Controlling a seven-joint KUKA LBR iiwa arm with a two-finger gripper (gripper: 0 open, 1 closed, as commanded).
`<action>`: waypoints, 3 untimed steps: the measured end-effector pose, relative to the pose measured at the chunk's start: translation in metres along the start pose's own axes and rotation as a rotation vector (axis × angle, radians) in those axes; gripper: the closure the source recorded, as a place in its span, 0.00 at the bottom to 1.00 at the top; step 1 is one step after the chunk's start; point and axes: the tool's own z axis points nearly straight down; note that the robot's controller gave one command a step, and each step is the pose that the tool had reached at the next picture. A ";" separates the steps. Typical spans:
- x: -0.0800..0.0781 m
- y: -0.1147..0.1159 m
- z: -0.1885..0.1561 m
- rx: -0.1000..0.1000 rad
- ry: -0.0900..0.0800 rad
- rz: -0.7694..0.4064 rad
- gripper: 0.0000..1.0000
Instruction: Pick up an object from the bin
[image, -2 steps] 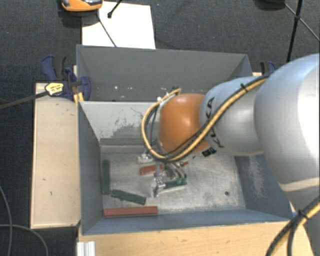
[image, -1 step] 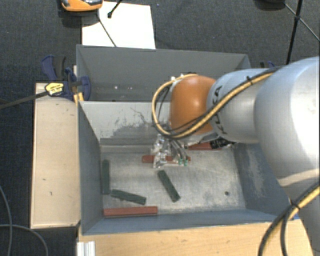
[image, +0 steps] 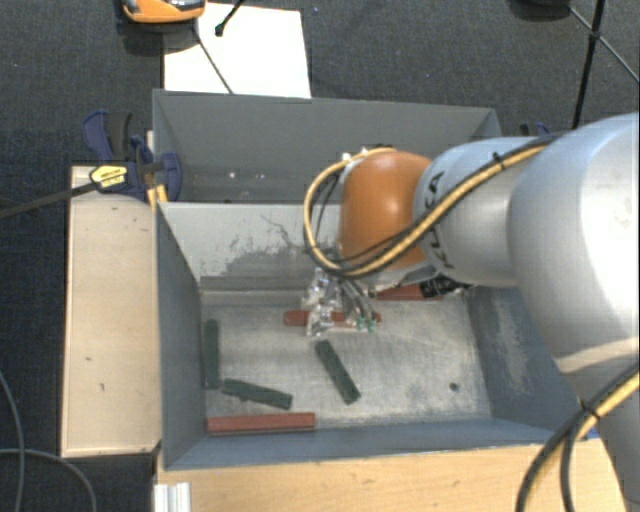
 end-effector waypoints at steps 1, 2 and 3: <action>0.006 0.008 -0.039 0.006 0.013 0.032 1.00; 0.003 0.011 -0.103 0.006 0.012 0.042 1.00; 0.011 0.010 -0.146 0.005 0.008 0.015 1.00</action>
Offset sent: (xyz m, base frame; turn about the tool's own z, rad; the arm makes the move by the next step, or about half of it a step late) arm -0.0023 0.0117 0.1108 0.0472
